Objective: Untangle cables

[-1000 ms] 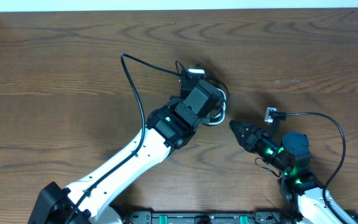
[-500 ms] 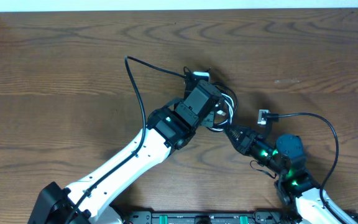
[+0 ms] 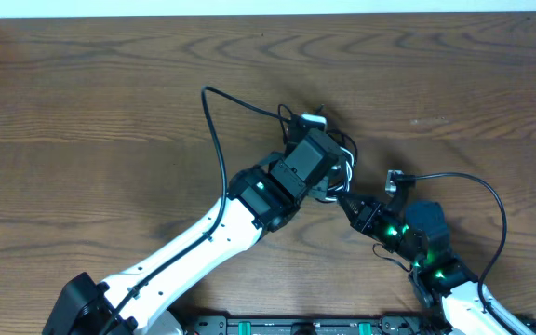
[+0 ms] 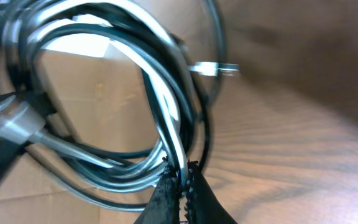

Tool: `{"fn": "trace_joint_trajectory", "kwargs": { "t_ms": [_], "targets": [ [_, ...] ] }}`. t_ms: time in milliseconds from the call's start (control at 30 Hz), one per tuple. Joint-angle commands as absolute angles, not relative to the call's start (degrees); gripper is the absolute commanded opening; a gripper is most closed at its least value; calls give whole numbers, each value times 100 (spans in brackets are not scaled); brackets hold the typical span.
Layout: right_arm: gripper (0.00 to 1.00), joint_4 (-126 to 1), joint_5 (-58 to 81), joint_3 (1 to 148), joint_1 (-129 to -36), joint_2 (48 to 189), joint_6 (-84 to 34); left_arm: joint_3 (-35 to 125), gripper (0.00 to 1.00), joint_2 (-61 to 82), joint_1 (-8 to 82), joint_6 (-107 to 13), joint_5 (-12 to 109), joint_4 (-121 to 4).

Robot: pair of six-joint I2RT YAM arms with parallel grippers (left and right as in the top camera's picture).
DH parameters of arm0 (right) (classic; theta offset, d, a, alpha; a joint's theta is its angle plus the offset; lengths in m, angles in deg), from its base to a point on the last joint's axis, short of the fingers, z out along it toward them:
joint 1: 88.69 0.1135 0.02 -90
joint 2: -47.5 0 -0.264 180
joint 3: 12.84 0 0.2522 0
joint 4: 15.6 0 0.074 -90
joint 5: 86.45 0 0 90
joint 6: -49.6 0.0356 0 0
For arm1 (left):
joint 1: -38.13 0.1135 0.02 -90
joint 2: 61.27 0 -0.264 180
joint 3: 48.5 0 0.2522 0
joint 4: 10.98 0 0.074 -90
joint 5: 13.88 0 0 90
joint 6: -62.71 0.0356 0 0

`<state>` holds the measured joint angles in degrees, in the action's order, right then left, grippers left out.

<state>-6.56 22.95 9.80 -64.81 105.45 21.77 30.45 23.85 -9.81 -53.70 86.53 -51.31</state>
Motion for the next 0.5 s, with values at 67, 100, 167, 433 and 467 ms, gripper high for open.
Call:
{"fn": "trace_joint_trajectory", "kwargs": {
  "t_ms": [67, 100, 167, 433, 467],
  "targets": [
    [1, -1554, 1235, 976, -6470, 10565, 2170, 3032, 8, 2153, -942, -5235, 9626, -5083],
    [1, -1670, 1141, 976, -6470, 10565, 2170, 3032, 7, 2101, -942, -5237, 9744, -5081],
    [1, -1807, 1008, 976, -6470, 10565, 2168, 3032, 7, 2005, -942, -5237, 9895, -5078],
    [13, -1056, 1805, 976, -6470, 10563, 1849, 3032, 7, 1920, -944, -5239, 9820, -5161],
    [18, -741, 2059, 976, -6470, 10563, 1580, 3030, 7, 1922, -944, -5241, 9820, -5192]
  ]
}}
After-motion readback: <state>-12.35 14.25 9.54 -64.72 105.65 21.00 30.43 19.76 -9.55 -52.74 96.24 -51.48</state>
